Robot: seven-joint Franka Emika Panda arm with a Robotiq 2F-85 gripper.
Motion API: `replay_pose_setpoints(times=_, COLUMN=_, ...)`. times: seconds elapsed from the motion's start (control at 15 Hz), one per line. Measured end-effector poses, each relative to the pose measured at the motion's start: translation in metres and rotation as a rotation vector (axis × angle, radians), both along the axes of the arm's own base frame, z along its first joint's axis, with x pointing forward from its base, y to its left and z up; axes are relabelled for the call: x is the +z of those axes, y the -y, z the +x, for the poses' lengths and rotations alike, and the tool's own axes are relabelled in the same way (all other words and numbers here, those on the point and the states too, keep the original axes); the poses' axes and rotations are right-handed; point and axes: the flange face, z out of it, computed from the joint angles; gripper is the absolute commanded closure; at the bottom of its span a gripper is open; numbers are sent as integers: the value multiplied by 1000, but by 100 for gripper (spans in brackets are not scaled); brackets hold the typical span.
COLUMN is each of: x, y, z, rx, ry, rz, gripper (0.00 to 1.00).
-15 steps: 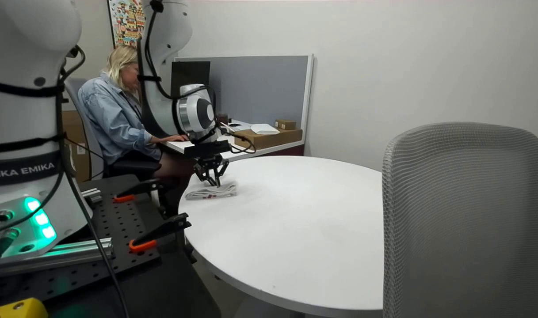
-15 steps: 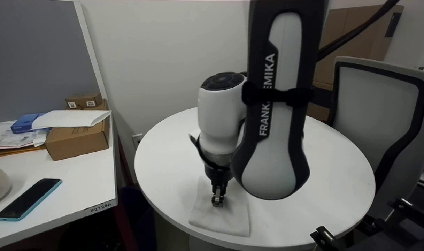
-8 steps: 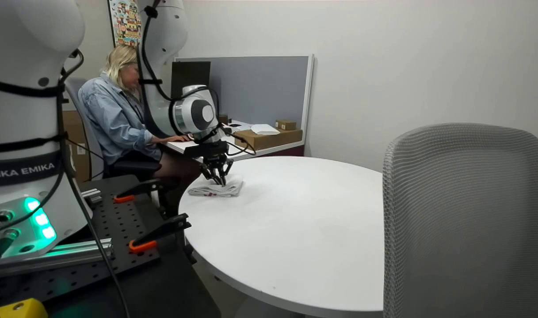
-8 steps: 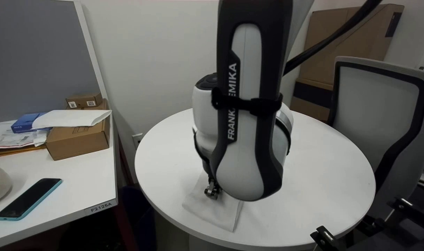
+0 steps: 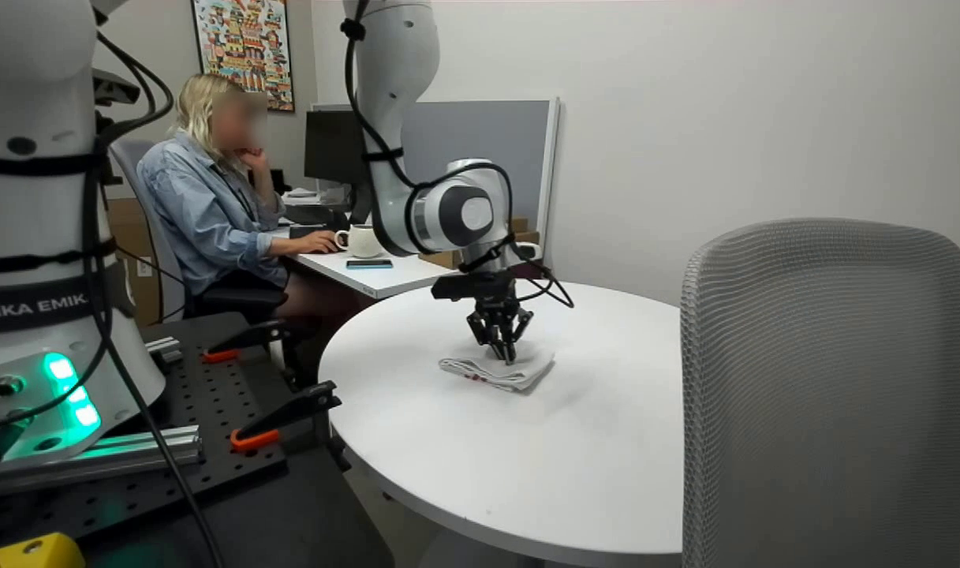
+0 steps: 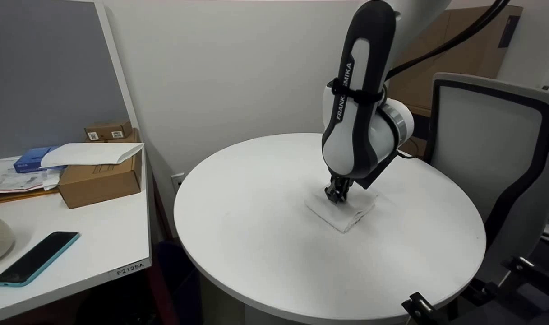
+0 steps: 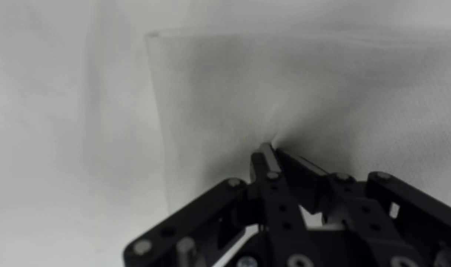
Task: Wipe the table top with the white towel
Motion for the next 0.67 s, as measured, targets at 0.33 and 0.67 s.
replay_pose_setpoints(times=0.33, x=-5, y=48, z=55, rx=-97, ry=-29, rz=-55, gripper=96)
replay_pose_setpoints(times=0.67, x=-1, y=47, z=107, rx=-134, ry=-38, rz=-40, gripper=96)
